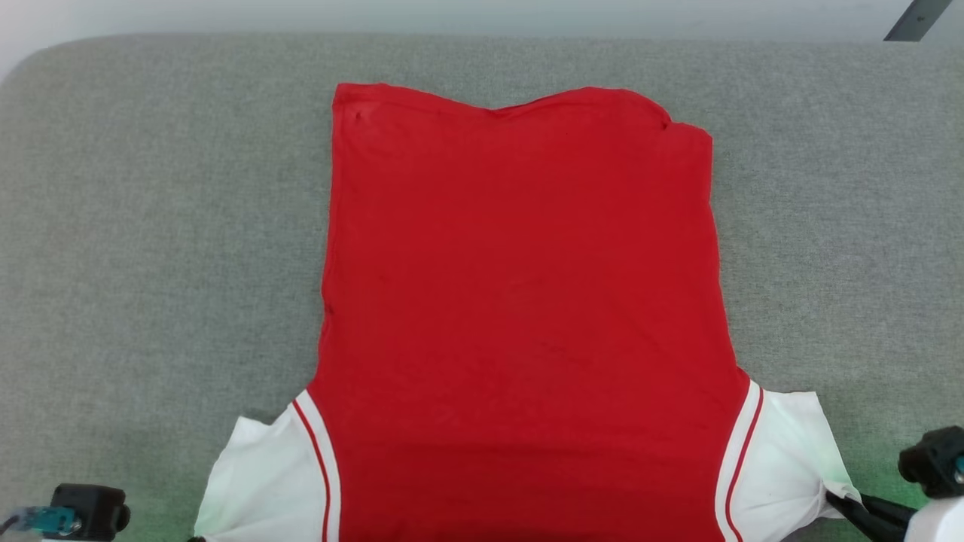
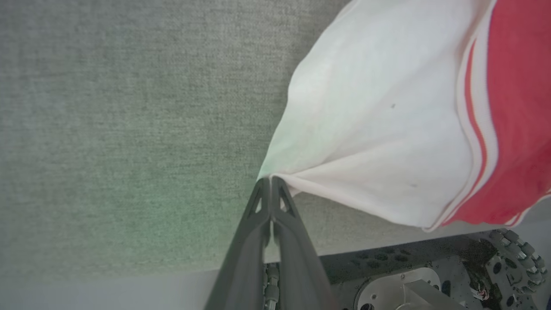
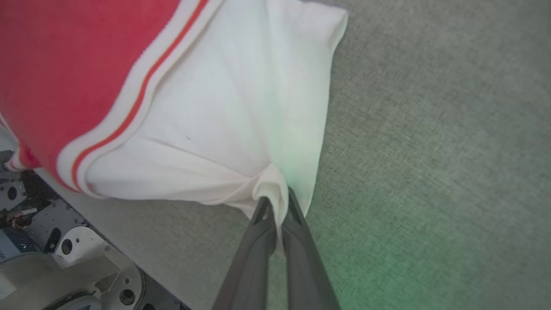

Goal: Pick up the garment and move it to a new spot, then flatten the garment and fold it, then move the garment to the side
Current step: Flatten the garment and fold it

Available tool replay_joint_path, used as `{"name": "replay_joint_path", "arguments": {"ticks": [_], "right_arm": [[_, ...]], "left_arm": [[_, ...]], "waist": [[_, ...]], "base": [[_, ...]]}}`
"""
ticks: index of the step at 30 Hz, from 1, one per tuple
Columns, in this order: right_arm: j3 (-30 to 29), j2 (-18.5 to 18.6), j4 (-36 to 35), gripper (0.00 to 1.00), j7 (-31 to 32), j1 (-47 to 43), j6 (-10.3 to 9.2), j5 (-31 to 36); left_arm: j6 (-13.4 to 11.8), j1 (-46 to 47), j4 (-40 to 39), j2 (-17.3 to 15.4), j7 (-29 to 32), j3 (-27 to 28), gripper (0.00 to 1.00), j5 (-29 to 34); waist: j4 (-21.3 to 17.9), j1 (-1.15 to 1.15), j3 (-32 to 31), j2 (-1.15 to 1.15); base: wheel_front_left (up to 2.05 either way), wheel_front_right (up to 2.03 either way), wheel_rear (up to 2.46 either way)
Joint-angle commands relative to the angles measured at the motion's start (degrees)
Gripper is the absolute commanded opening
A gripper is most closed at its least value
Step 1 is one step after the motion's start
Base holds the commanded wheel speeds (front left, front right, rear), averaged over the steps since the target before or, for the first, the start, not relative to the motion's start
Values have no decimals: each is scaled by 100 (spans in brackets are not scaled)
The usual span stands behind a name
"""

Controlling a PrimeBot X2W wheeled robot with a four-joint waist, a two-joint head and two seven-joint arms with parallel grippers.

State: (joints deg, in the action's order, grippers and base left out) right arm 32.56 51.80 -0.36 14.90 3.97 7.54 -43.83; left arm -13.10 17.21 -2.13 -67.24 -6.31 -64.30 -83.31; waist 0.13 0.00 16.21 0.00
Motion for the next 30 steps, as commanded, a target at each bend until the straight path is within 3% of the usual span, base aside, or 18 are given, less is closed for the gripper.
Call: {"name": "replay_joint_path", "arguments": {"ticks": [1,11,13,18,24,30], "right_arm": [[-92,-149,95,100,246,-112,-13,-28],[-1270,-507,-761,100,810,5,-11,-347],[-1640,-570,-938,100,933,115,-11,-196],[-2368,-1155,-992,100,1213,795,-10,378],[-2435,-2064,-146,100,1362,2268,-9,1175],[-2168,-2482,1431,100,1442,3761,-10,1688]], "left_arm": [[67,29,-9,91,-29,0,0,26],[165,129,-28,289,-111,32,0,100],[173,159,-36,336,-138,45,0,132],[199,318,-70,445,-159,71,0,319],[277,603,-46,676,-104,82,0,531],[434,941,63,1007,40,28,0,789]], "waist": [[12,0,20,0],[94,0,120,0],[114,0,147,0],[236,0,271,0],[474,0,472,0],[854,0,683,0]], "base": [[0,0,0],[0,0,0],[0,0,0],[0,0,0],[0,0,0],[0,0,0]]}}
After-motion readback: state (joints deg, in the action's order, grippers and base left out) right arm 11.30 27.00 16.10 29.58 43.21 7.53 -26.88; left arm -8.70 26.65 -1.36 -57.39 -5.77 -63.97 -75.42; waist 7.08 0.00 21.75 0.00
